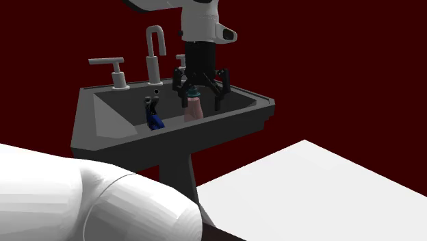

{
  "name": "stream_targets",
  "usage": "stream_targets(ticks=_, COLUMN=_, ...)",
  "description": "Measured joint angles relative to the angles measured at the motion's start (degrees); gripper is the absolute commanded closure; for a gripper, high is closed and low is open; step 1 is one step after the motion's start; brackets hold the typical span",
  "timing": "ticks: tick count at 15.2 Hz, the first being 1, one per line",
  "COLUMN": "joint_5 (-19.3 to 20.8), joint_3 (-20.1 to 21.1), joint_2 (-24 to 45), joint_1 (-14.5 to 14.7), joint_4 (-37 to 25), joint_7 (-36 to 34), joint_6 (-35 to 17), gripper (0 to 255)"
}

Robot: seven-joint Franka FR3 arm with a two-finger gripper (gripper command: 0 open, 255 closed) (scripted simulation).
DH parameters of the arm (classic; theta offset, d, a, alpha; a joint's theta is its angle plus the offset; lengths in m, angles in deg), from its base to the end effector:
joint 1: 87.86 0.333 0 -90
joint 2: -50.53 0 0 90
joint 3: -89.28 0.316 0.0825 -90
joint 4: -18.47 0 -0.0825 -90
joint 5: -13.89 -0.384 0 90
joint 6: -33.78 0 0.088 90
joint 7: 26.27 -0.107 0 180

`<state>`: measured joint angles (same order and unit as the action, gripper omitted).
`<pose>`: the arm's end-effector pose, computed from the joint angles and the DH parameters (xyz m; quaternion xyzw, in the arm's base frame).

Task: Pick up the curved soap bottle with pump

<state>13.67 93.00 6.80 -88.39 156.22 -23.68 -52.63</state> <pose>0.3027 0.0218 0.5555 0.9968 0.0398 -0.0669 0.0202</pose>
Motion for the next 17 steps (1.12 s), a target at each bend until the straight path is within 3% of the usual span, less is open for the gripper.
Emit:
stream_targets(ticks=2, joint_5=-0.21, joint_3=0.29, joint_2=0.74, joint_1=0.06, joint_4=-0.43, joint_7=-0.36, joint_6=-0.36, gripper=0)
stream_targets(ticks=8, joint_5=-2.41, joint_3=4.46, joint_2=12.15, joint_1=0.71, joint_4=-8.76, joint_7=-5.53, joint_6=-3.86, gripper=0)
stream_targets(ticks=17, joint_5=-2.20, joint_3=10.25, joint_2=30.91, joint_1=1.46, joint_4=-25.55, joint_7=-14.13, joint_6=-6.44, gripper=0)
